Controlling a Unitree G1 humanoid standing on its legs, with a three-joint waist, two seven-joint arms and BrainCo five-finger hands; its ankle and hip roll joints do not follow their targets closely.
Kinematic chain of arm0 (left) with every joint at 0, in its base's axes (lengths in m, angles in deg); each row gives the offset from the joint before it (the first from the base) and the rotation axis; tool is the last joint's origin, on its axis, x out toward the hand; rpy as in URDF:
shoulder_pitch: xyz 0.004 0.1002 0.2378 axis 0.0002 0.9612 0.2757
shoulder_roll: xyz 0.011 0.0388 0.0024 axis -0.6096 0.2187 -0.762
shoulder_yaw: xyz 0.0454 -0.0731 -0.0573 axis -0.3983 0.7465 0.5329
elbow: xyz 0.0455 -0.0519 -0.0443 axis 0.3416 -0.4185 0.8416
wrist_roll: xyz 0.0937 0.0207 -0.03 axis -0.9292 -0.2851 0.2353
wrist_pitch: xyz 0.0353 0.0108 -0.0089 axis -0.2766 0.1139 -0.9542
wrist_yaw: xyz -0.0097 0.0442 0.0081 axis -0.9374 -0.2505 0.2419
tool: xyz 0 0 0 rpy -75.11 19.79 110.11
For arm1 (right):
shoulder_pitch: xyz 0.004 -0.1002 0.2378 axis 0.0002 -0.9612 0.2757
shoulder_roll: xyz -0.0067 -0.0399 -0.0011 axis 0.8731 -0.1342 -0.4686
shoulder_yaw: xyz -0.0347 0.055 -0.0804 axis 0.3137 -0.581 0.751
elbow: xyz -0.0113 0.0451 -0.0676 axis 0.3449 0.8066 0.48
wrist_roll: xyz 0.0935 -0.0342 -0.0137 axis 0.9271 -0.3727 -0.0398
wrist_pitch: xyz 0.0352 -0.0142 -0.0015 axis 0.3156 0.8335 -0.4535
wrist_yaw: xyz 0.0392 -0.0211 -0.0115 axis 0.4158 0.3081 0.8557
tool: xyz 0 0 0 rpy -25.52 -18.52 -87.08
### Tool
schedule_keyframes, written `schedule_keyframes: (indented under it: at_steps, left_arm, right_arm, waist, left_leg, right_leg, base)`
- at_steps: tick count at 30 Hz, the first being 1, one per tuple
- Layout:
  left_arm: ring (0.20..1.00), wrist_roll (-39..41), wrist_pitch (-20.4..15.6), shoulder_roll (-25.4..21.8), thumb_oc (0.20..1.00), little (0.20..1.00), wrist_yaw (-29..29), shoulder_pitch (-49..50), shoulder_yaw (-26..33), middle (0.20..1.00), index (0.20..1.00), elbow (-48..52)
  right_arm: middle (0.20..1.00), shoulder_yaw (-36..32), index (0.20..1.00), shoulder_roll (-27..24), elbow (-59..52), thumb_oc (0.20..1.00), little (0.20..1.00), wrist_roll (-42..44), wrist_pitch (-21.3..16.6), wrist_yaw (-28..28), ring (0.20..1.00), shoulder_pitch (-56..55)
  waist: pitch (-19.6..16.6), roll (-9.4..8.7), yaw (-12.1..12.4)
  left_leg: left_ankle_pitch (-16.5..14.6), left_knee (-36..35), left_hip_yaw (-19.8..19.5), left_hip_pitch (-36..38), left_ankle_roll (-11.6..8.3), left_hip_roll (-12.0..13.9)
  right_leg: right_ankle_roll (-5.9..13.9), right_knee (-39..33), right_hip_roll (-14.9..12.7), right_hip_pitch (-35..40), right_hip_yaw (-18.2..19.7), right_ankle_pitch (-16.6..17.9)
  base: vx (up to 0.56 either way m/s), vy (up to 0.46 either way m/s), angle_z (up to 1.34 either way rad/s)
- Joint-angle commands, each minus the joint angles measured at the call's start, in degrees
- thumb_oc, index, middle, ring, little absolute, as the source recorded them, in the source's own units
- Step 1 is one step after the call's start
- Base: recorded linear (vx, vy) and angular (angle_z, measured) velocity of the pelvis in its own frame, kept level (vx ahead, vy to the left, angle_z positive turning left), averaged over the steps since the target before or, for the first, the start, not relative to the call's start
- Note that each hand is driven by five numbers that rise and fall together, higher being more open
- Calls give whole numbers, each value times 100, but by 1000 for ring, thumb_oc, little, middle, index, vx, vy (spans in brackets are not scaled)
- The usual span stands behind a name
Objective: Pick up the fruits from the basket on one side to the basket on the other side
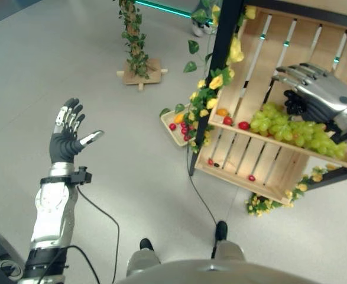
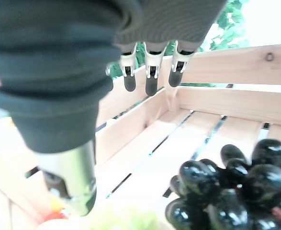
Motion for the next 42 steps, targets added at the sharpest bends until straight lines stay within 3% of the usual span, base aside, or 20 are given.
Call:
schedule_keyframes:
  at_steps: [1,20,36,42]
  left_arm:
    - [1000,-139,-366,-197,1000,1000,13,-1,241,1000,1000,452]
    - [1000,-103,-474,-199,1000,1000,71,98,294,1000,1000,445]
    - [1000,-60,-533,-284,1000,1000,157,110,168,1000,1000,384]
    - [1000,-45,-570,-326,1000,1000,154,207,177,1000,1000,429]
  right_arm:
    - [1000,-44,1000,95,-204,1000,1000,324,-86,-25,1000,161]
    - [1000,239,1000,553,-1017,1000,1000,1662,-550,625,1000,-375]
    - [1000,1460,1000,346,-1729,1000,1000,2125,-757,1128,1000,-152]
    - [1000,1968,1000,383,-2075,1000,1000,2635,-813,1440,1000,61]
  waist:
    - [-25,-158,-31]
    - [-23,-153,-81]
    - [-60,-157,-62]
    - [-33,-204,85]
  left_leg:
    - [-88,363,-149,-281,50,-6]
    - [-35,306,-139,-261,55,-16]
    - [-12,273,-173,-199,47,-45]
    - [-62,338,-291,-267,88,-122]
  right_leg:
    - [-225,704,102,554,-156,-1171]
    - [-229,740,103,518,-154,-1147]
    - [-214,697,84,603,-174,-1107]
    - [-166,704,7,635,-273,-1033]
  base:
    - [0,0,0]
    - [0,0,0]
    - [0,0,0]
    - [-24,33,1]
